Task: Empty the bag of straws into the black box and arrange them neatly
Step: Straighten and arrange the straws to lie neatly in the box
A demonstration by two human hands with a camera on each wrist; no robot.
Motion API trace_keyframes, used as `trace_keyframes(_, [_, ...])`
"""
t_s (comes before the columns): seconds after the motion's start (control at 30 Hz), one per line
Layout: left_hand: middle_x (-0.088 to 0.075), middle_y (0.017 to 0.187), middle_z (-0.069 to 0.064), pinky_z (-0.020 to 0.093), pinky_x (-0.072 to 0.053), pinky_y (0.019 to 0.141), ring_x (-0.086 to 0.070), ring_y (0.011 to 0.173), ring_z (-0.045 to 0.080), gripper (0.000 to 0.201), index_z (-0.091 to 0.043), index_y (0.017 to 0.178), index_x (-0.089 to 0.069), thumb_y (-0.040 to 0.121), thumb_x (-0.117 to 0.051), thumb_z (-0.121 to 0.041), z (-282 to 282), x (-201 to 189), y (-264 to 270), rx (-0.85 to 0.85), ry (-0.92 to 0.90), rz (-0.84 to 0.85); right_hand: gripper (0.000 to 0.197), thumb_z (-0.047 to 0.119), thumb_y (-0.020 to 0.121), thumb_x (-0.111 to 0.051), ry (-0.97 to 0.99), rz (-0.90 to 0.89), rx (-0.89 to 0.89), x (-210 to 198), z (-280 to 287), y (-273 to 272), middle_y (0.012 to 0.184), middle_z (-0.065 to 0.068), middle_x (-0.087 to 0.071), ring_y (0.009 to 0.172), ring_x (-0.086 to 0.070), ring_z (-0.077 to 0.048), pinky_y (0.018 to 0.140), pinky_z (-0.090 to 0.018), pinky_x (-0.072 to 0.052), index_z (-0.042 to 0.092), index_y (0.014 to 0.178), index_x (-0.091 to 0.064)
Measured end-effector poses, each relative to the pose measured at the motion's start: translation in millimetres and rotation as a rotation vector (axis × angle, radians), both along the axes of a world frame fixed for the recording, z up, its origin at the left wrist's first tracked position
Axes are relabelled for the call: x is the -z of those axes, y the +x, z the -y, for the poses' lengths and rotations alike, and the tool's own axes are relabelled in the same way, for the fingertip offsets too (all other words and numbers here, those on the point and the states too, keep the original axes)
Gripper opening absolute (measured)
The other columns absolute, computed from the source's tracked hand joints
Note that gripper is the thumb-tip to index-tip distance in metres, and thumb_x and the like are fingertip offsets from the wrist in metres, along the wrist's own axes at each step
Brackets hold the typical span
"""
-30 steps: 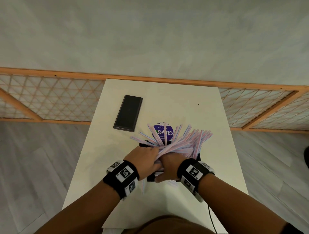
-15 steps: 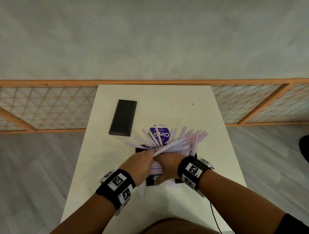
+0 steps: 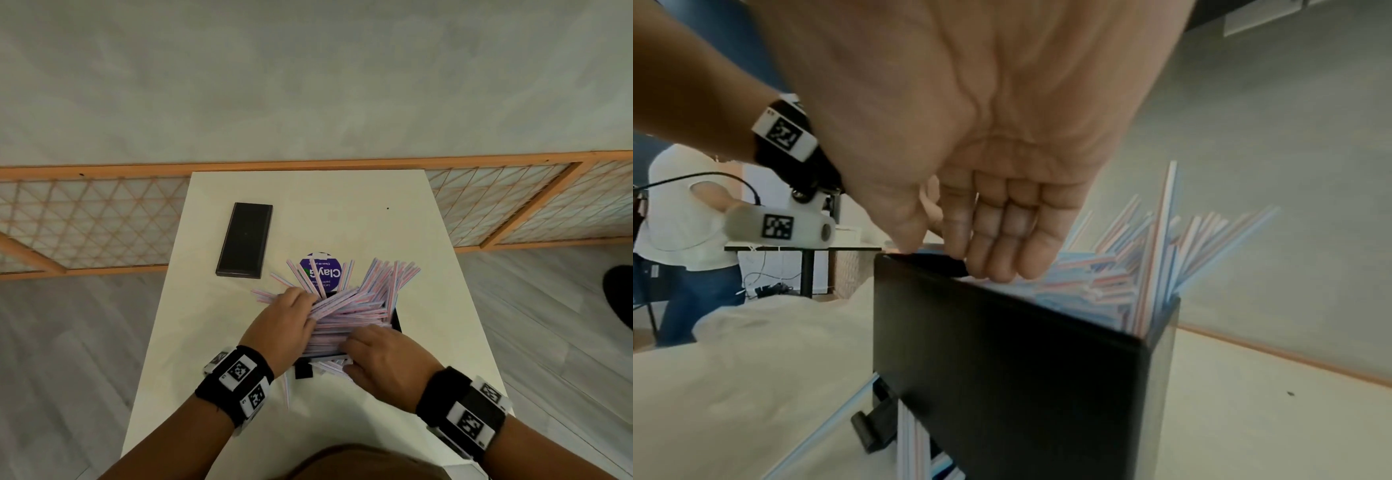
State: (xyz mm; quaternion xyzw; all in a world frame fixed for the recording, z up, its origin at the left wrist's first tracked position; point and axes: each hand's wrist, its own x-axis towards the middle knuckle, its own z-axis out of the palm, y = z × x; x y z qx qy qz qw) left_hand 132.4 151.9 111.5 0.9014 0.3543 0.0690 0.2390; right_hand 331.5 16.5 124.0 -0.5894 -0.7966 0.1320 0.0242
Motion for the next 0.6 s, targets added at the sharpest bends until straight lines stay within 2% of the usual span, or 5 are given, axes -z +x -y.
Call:
trace_keyframes(0.13, [-0.056,0.126,-0.001,0.035,-0.05,0.094,-0.055,0.11,0.02,0.034,-0.022,0.133,-0.053,0.1,-0.055,-0.029,-1,0,7,0.043,0.045,-0.025,0.057,0.06,0.096,-0.04,-0.143,0.022,0.057,14,3,-5,0.125,-0.001,-0.063,0.112,-0.06,-0.027,0.096,-0.043,-0.051,0.02,0.134,-0.055])
trace_keyframes(0.27, [-0.057,0.133,-0.002,0.036,-0.044,0.105,-0.05,0.123,0.019,0.047,-0.025,0.145,-0.044,0.101,-0.052,-0.04,3,7,15,0.035,-0.043,-0.09,0.072,0.073,0.092,-0.038,-0.166,-0.04,0.106,26,0,-7,0.137,0.0,-0.06,0.125,-0.055,-0.024,0.106,-0.041,-0.045,0.023,0.143,-0.048])
trace_keyframes(0.33, [-0.059,0.129,-0.003,0.035,-0.045,0.103,-0.05,0.121,0.019,0.046,-0.026,0.141,-0.046,0.099,-0.052,-0.045,5,12,16,0.038,-0.061,-0.096,0.076,0.076,0.09,-0.039,-0.175,-0.081,0.129,31,-1,-8,0.142,0.001,-0.057,0.13,-0.052,-0.023,0.11,-0.041,-0.043,0.026,0.147,-0.044])
trace_keyframes(0.43, [-0.059,0.121,-0.001,0.038,-0.047,0.097,-0.052,0.114,0.022,0.035,-0.024,0.126,-0.052,0.098,-0.053,-0.046,6,15,16,0.045,-0.038,-0.123,0.086,0.081,0.083,-0.04,-0.172,-0.063,0.158,38,-4,-10,0.15,0.003,-0.051,0.139,-0.045,-0.022,0.114,-0.044,-0.038,0.027,0.15,-0.038])
trace_keyframes(0.6, [-0.058,0.119,0.0,0.036,-0.046,0.096,-0.053,0.111,0.022,0.024,-0.022,0.12,-0.055,0.102,-0.05,-0.036,7,16,12,0.082,0.006,-0.138,0.094,0.081,0.076,-0.05,-0.243,0.049,0.178,40,-12,-16,0.143,-0.004,-0.056,0.132,-0.05,-0.03,0.113,-0.046,-0.037,0.02,0.147,-0.04])
